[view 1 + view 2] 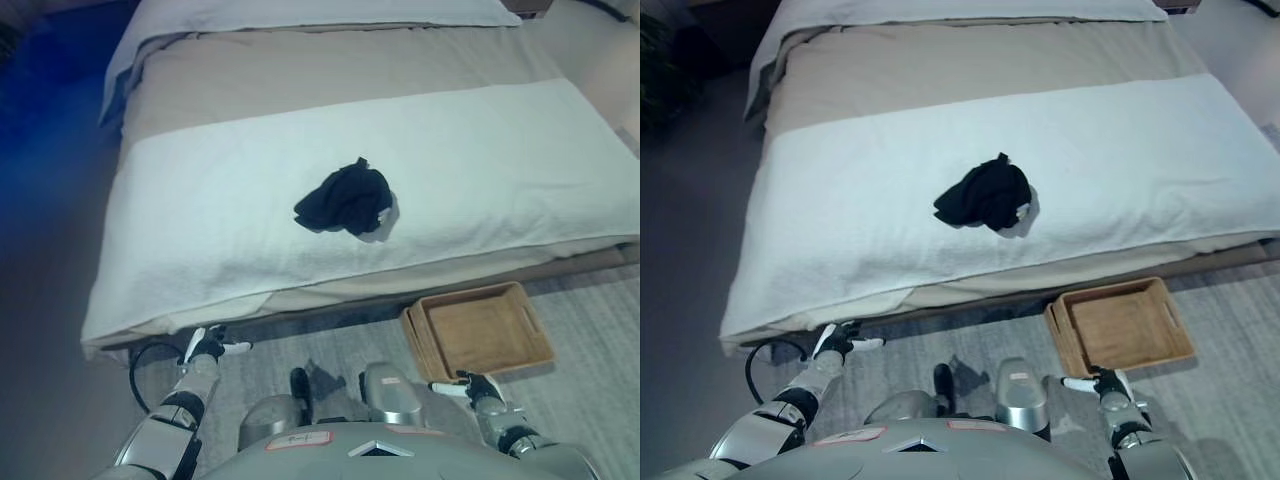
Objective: Put the clothes on the bed into the basket.
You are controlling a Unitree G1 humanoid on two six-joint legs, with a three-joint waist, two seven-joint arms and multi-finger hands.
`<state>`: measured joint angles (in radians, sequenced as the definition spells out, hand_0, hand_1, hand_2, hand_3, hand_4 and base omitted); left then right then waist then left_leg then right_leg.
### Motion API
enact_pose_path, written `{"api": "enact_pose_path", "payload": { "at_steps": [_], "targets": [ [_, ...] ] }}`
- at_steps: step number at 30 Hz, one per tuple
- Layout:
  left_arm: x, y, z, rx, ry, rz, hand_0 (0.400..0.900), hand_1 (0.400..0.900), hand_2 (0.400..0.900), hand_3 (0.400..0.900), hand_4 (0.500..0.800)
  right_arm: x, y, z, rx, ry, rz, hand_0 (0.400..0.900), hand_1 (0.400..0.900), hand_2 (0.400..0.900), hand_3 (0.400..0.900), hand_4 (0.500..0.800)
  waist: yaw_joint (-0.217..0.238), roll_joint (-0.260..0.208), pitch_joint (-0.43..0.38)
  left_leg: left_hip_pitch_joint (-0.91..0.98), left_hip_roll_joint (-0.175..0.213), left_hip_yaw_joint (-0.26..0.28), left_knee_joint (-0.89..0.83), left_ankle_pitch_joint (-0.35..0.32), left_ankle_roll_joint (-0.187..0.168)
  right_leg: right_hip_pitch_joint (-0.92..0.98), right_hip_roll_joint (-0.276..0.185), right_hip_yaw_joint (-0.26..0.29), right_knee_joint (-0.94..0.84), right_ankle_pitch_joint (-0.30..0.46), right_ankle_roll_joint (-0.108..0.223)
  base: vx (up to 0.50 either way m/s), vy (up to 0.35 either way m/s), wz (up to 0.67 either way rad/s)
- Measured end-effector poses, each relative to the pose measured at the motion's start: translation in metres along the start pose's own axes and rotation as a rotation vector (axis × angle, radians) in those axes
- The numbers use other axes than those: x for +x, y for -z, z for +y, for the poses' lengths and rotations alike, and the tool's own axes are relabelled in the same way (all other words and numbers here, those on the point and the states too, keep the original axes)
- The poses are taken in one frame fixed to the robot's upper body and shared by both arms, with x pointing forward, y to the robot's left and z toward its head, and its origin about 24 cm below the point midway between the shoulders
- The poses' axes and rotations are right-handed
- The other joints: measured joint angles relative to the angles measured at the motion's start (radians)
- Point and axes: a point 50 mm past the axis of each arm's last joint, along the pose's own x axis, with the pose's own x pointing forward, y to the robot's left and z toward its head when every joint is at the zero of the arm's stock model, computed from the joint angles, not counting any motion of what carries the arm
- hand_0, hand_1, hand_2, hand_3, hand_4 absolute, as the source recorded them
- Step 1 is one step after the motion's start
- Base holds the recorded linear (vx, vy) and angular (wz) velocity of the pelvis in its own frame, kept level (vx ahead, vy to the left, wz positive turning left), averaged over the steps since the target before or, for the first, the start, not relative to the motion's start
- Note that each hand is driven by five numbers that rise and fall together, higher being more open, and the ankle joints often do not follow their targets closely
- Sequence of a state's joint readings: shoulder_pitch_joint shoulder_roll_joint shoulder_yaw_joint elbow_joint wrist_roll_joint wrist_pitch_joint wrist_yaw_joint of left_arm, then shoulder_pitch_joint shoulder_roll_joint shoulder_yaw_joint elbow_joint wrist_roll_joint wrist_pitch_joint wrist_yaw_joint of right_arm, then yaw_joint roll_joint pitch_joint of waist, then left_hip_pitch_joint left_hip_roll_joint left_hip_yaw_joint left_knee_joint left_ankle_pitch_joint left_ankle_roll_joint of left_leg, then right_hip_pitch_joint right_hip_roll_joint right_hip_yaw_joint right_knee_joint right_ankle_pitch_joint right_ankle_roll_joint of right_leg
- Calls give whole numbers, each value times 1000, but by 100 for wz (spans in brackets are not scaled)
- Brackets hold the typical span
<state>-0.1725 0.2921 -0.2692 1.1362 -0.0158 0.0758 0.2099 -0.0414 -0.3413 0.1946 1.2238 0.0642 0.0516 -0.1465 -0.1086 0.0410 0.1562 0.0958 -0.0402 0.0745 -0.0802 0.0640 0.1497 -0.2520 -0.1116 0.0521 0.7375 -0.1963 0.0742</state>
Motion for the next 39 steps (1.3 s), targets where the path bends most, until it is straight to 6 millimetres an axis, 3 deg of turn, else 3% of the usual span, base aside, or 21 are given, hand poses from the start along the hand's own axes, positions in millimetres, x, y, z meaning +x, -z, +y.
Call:
{"api": "enact_pose_path", "payload": {
  "at_steps": [2, 3, 4, 6, 8, 10, 12, 13, 15, 17, 18, 20, 22, 23, 25, 29, 30, 35, 39],
  "targets": [
    [2, -6, 6, -4, -19, -13, 900, 900, 900, 900, 800, 1, -20, 0, 5, -3, -62, 900, 900, 900, 900, 800, -10, 18, 20, 26, 1, -8, 0, -28, -6, -30, 19, -6, -201, 4, 0, 417, 40, 20],
    [2, -5, 6, -11, -23, -6, 900, 900, 900, 900, 800, 1, -29, 0, 8, -3, -94, 900, 900, 900, 900, 800, -13, 27, 25, 35, 6, -7, 0, -38, -10, -20, 29, -22, -345, 16, 16, 393, 24, 19],
    [2, -3, 7, -9, -26, 4, 900, 900, 900, 900, 800, -1, -40, 0, 15, -5, -137, 900, 900, 900, 900, 800, -16, 24, 26, 49, 6, -10, 0, -57, -13, -16, 36, -44, -478, 60, 13, 388, 20, 26],
    [1, 1, 6, -15, -25, 14, 900, 900, 900, 900, 800, -5, -64, -4, 24, 1, -243, 900, 900, 900, 900, 800, -22, 7, 32, 83, 2, -9, 0, -99, -35, 16, 50, -73, -720, 169, 52, 391, -1, 44],
    [-1, 3, 1, -20, -10, 8, 900, 900, 900, 900, 800, -13, -82, -14, -29, 46, -362, 900, 900, 900, 900, 800, -36, -29, 27, 125, -19, -50, -9, -138, -70, 61, 25, -90, -772, 206, 60, 386, -47, 78],
    [-6, -4, -18, -47, 33, -37, 900, 900, 900, 900, 800, -17, -89, -43, -148, 151, -417, 900, 900, 900, 900, 800, -55, 6, 11, 159, 23, -102, -8, -176, -99, 98, 54, -89, -748, 272, 67, 377, -93, 71],
    [-9, -12, -29, -68, 55, -72, 900, 900, 900, 900, 800, -23, -99, -72, -235, 259, -458, 900, 900, 900, 900, 800, -48, 26, 0, 163, 58, -111, 59, -183, -177, 136, 89, -89, -743, 276, 62, 288, -122, 39],
    [-10, -7, -31, -69, 56, -60, 900, 900, 900, 900, 800, -27, -111, -80, -247, 290, -503, 900, 900, 900, 900, 800, -40, 11, 4, 142, 58, -99, 144, -183, -219, 161, 89, -93, -750, 292, 37, 180, -114, 21],
    [-10, -9, -29, -66, 50, -67, 900, 900, 900, 900, 800, -42, -134, -91, -286, 342, -616, 900, 900, 900, 900, 800, -49, -30, 20, -28, 45, -98, 527, -233, -330, 199, 77, -93, -773, 321, -17, 159, -124, 5],
    [-13, 4, -35, -61, 63, -31, 900, 900, 900, 900, 800, -56, -160, -96, -324, 380, -732, 900, 900, 900, 900, 800, -18, -16, 28, -163, 43, -133, 773, -222, -358, 235, 101, -94, -796, 321, -68, 224, -104, 6],
    [-13, 6, -36, -64, 63, -24, 900, 900, 900, 900, 800, -59, -164, -95, -342, 381, -757, 900, 900, 900, 900, 800, -20, -16, 32, -201, 43, -121, 813, -217, -345, 258, 107, -110, -826, 321, -83, 270, -26, -27],
    [-14, 11, -34, -63, 58, -11, 900, 900, 900, 900, 800, -60, -165, -91, -369, 376, -765, 900, 900, 900, 900, 800, -15, -28, 41, -224, 50, -107, 682, -213, -283, 275, 109, -112, -828, 306, -113, 293, 56, -41],
    [-15, 21, -33, -66, 54, 18, 900, 900, 900, 900, 800, -59, -165, -85, -402, 363, -769, 900, 900, 900, 900, 800, 21, -39, 50, -162, 84, -87, 321, -181, -249, 288, 116, -85, -829, 293, -122, 266, 137, -36],
    [-15, 24, -33, -67, 51, 36, 900, 900, 900, 900, 800, -58, -164, -83, -410, 356, -765, 900, 900, 900, 900, 800, 25, -34, 51, -138, 112, -72, 149, -131, -255, 292, 127, -88, -829, 290, -115, 255, 153, -55],
    [-16, 29, -33, -63, 51, 51, 900, 900, 900, 900, 800, -56, -163, -80, -427, 338, -751, 900, 900, 900, 900, 800, 34, -17, 54, -115, 142, -102, 17, -56, -265, 299, 149, -68, -830, 280, -99, 224, 165, -56],
    [-18, 39, -35, -59, 55, 80, 900, 900, 900, 900, 800, -58, -169, -70, -479, 310, -772, 900, 900, 900, 900, 800, 28, 31, 35, -31, 121, -99, -11, -28, -249, 297, 166, -20, -825, 275, -88, 179, 143, -33],
    [-18, 39, -34, -60, 49, 77, 900, 900, 900, 900, 800, -56, -168, -68, -503, 306, -764, 900, 900, 900, 900, 800, 31, 40, 30, -15, 115, -97, -10, -6, -220, 289, 172, -1, -825, 280, -82, 114, 78, -14],
    [-13, 21, -24, -64, 9, 19, 900, 900, 900, 900, 800, -56, -175, -48, -551, 250, -783, 900, 900, 900, 900, 800, 36, 38, 31, -22, 77, -68, -7, -7, -204, 274, 132, 21, -827, 287, -70, 81, 82, -8],
    [-8, 0, -17, -74, -20, -37, 900, 900, 900, 900, 800, -60, -194, -29, -592, 204, -823, 900, 900, 900, 900, 800, 51, 48, 26, -86, 56, -65, -1, 0, -185, 211, 110, 22, -825, 301, -49, -51, 56, 6]
  ]
}}
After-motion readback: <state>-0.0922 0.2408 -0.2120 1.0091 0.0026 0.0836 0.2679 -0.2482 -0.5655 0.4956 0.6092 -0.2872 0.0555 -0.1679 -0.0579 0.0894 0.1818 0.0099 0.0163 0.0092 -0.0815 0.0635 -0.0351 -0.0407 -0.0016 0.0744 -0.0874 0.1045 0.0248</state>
